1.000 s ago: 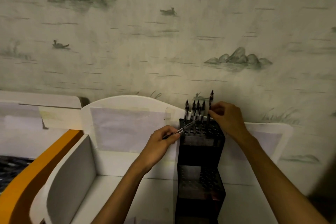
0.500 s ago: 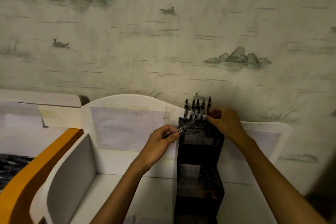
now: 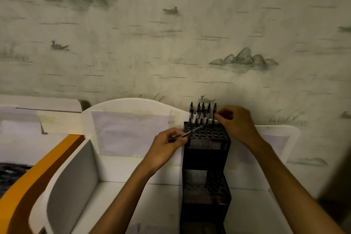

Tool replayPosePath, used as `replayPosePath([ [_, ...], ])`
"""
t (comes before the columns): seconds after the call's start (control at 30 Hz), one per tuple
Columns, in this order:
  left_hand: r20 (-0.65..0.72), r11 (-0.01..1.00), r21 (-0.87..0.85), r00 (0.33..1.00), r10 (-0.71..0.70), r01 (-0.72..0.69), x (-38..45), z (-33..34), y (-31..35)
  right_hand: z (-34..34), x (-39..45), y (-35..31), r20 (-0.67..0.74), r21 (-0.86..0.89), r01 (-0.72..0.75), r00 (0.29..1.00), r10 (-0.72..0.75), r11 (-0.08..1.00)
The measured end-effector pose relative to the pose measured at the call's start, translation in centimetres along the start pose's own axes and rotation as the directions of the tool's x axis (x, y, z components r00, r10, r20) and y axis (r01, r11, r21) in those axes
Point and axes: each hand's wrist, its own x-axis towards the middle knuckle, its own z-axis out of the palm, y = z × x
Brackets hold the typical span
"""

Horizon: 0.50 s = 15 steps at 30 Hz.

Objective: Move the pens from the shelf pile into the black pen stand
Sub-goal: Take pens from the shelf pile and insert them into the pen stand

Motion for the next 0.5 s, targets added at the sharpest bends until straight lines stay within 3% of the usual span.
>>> replayPosePath([
  [0.1, -0.023, 1.0, 0.007, 1.0, 0.018, -0.018, 0.2, 0.4, 0.4, 0.0, -0.1, -2.0, 0.212, 0.073, 0.114, 0.969, -0.127, 0.991],
  [0.23, -0.024, 1.0, -0.001, 0.999, 0.03, -0.03, 0.4, 0.7, 0.9, 0.6, -0.2, -3.5, 0.385, 0.021, 0.229, 0.896, -0.219, 0.973],
  [0.5, -0.074, 0.993, 0.107, 0.995, 0.063, -0.055, 0.4, 0.5, 1.0, 1.6, -0.6, -3.1, 0.438, 0.065, 0.244, 0.864, -0.247, 0.968],
])
